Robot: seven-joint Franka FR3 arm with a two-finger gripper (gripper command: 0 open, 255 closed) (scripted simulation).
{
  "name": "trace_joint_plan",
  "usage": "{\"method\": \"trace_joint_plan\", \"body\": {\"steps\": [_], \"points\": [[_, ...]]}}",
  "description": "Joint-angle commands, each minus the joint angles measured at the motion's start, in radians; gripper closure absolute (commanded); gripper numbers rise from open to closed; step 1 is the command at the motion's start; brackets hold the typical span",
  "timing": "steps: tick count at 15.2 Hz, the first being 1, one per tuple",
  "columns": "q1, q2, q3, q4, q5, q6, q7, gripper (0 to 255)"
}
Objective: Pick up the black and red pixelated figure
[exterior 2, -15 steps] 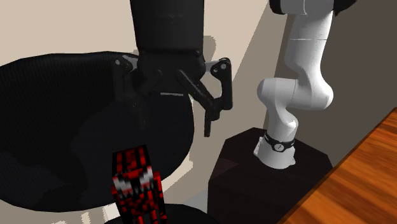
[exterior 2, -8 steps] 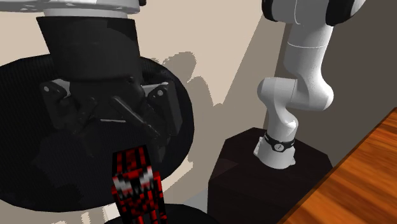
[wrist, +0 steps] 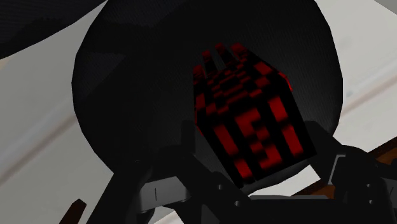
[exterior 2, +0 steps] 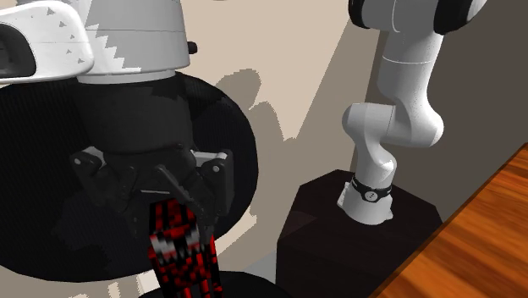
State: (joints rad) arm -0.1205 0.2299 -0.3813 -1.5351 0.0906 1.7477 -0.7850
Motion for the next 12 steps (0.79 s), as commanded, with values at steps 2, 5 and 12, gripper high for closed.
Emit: {"method": "trace_joint_plan", "body": {"steps": [2, 5, 12], "points": [[0.000, 0.000, 0.000, -0.003, 0.000, 0.004, -0.001, 255], [0.000, 0.001, 0.000, -0.002, 0.000, 0.003, -0.001, 255], [-0.002, 0.003, -0.001, 0.041, 0.000, -0.038, 0.000, 255]]}}
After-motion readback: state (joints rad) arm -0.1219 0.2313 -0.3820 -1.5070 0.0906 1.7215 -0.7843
